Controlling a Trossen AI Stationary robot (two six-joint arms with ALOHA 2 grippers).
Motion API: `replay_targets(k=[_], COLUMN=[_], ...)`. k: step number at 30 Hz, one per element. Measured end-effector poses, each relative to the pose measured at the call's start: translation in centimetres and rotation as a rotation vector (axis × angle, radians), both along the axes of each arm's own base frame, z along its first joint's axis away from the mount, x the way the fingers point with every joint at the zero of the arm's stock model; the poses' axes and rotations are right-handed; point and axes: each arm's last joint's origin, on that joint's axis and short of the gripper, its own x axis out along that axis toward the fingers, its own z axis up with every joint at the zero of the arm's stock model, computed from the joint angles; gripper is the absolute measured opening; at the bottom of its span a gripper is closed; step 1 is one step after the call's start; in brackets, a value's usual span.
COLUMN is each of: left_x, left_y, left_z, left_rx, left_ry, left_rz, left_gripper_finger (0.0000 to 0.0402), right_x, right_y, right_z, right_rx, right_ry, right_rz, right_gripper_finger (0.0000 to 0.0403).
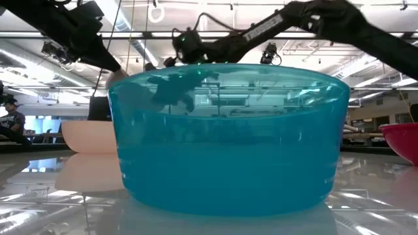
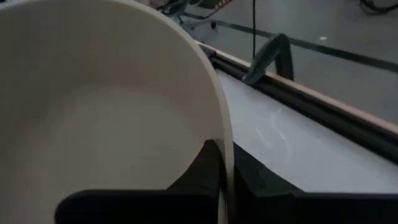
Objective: Nest bowls inside each other
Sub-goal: Stack the gray bowl into the orange bowl, then stack the blue bowl into the gray bowl
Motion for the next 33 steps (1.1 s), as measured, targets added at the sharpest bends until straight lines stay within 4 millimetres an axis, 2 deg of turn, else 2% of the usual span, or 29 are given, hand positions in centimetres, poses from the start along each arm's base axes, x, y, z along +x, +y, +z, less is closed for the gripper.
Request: replay_targets(k=[3, 8, 14, 16, 23, 30, 33], left_x=[-0.5, -0.9, -1.0, -1.0, -1.1, -1.2, -1.2], left_y=[0.0, 0.0, 0.0, 0.0, 0.0, -1.2, -2.3], left_z=[0.3, 0.5, 0.2, 0.2, 0.1, -0.7, -1.2], left_rx=[-0.007, -0.009, -0.025, -0.029, -0.043, -0.204, -0.313], left_ry=[-0.028, -0.039, -0.022, -0.024, -0.018, 0.037, 0.074], left_rz=[-0.01, -0.011, -0.004, -0.001, -0.009, -0.206, -0.322], left_gripper_finger=[0.0142, 0.0142, 0.0142, 0.0142, 0.0142, 0.0141, 0.0141], right_x=[1.0, 2.4, 2.5, 2.2, 0.6, -2.6, -4.5], right_y=[0.0, 1.3, 1.6, 1.6, 2.1, 4.8, 6.5], right_z=[-1.3, -4.0, -4.1, -3.4, 1.4, 6.1, 6.4], right_rx=[-0.016, 0.028, 0.012, 0.01, -0.049, -0.157, -0.176], right_ry=[0.0, 0.024, 0.041, 0.067, 0.141, 0.312, 0.378], right_rz=[0.043, 0.134, 0.095, 0.076, 0.091, 0.196, 0.246], right_gripper_finger=[0.0016, 0.0034, 0.0089, 0.0106, 0.0144, 0.0148, 0.0148])
